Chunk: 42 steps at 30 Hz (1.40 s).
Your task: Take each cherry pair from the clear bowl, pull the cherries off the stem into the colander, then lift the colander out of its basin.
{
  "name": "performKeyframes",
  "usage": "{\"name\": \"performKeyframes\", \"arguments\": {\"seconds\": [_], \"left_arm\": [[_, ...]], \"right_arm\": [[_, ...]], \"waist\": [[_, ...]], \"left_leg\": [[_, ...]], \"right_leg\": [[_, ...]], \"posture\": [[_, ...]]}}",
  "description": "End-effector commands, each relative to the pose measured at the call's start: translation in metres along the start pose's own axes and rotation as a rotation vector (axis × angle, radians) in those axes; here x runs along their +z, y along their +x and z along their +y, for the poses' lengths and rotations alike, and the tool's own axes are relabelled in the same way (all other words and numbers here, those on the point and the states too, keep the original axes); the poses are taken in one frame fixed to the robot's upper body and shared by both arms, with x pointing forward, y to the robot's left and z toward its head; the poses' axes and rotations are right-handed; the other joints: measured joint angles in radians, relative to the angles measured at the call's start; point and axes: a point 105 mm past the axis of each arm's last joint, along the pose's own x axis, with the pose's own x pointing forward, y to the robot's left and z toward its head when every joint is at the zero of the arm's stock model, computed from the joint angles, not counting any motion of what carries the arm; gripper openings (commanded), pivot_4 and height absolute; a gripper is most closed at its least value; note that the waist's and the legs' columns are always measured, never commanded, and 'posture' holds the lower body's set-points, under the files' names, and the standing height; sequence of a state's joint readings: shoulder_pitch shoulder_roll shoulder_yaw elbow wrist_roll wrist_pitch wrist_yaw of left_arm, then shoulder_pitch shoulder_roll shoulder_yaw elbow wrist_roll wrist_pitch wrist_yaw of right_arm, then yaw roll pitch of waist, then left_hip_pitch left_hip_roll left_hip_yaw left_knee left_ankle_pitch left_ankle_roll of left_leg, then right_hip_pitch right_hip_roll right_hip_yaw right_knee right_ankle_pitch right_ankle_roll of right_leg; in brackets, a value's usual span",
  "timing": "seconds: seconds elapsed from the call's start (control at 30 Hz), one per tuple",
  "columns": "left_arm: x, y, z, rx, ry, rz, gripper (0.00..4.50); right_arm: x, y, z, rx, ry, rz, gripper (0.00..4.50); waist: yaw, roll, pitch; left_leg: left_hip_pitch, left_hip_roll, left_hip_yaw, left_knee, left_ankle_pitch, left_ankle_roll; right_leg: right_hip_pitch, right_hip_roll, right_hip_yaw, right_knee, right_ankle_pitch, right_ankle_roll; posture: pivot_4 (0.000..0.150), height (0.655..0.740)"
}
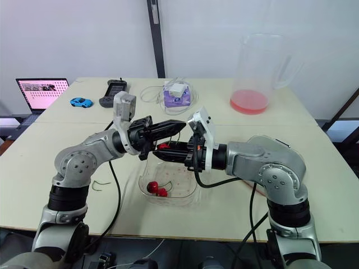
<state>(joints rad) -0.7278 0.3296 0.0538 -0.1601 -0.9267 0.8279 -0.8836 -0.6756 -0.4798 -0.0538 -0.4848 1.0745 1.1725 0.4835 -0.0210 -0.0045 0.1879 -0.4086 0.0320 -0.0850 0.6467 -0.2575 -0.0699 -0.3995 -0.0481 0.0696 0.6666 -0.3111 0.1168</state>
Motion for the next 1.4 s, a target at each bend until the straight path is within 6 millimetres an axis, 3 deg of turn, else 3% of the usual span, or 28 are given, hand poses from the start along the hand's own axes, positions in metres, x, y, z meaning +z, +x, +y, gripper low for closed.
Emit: {"name": "performKeyframes", "arguments": {"seconds": [0.03,0.33,0.7,0.9,1.03,1.1,1.27,1.4], "left_arm": [[0.004,0.005,-0.011,-0.053,0.023,-0.007,0.0],[0.003,0.005,-0.012,-0.062,0.021,-0.002,0.0],[0.006,0.005,-0.011,-0.054,0.03,-0.006,0.0],[0.006,0.004,-0.011,-0.051,0.034,-0.007,0.0],[0.008,0.0,-0.007,-0.029,0.041,-0.005,0.0],[0.008,-0.002,-0.006,-0.026,0.042,-0.004,0.0],[0.006,-0.008,-0.004,-0.01,0.053,0.013,0.0],[0.005,-0.012,-0.003,0.003,0.059,0.017,0.0]], "right_arm": [[0.005,-0.005,-0.001,-0.015,-0.034,-0.014,0.81],[-0.014,-0.015,-0.014,-0.076,-0.079,0.13,0.81],[-0.037,-0.026,-0.013,-0.066,-0.078,0.251,0.81],[-0.032,-0.035,-0.015,-0.086,-0.098,0.252,0.81],[0.026,-0.08,-0.052,-0.304,-0.249,0.167,0.81],[0.034,-0.108,-0.071,-0.422,-0.317,0.235,0.81],[0.02,-0.175,-0.107,-0.621,-0.397,0.505,0.81],[0.003,-0.199,-0.117,-0.639,-0.351,0.573,0.81]], "waist": [[0.0,0.0,0.0],[-0.001,0.0,0.0],[0.0,0.0,0.0],[0.001,0.0,0.0],[0.003,0.0,0.001],[0.009,0.0,0.001],[0.005,-0.001,0.001],[-0.005,0.0,0.001]], "left_leg": [[0.0,0.0,0.0,0.0,0.0,0.0],[0.0,0.0,0.0,0.0,0.0,0.0],[0.0,0.0,0.0,0.0,0.0,0.0],[0.0,0.0,0.0,0.0,0.0,0.0],[0.0,0.0,0.0,0.001,0.0,0.0],[0.0,0.0,0.001,0.0,0.0,0.0],[0.0,0.0,0.001,-0.001,-0.002,0.003],[0.001,0.0,0.003,0.0,-0.002,0.003]], "right_leg": [[0.0,0.0,0.0,0.0,0.0,0.0],[0.0,0.0,0.0,0.0,0.0,0.0],[0.0,0.0,0.0,-0.001,0.0,0.0],[0.0,0.0,0.0,-0.001,0.0,0.0],[0.0,0.0,0.0,-0.001,0.0,0.0],[0.0,-0.001,0.0,-0.001,0.0,0.0],[0.001,0.0,0.0,-0.003,0.0,0.0],[0.0,0.0,0.003,-0.002,0.0,0.0]], "posture": [[0.15,0.7332],[0.15,0.7332],[0.15,0.7332],[0.15,0.7332],[0.15,0.7332],[0.15,0.7332],[0.15,0.7332],[0.15,0.7332]]}}
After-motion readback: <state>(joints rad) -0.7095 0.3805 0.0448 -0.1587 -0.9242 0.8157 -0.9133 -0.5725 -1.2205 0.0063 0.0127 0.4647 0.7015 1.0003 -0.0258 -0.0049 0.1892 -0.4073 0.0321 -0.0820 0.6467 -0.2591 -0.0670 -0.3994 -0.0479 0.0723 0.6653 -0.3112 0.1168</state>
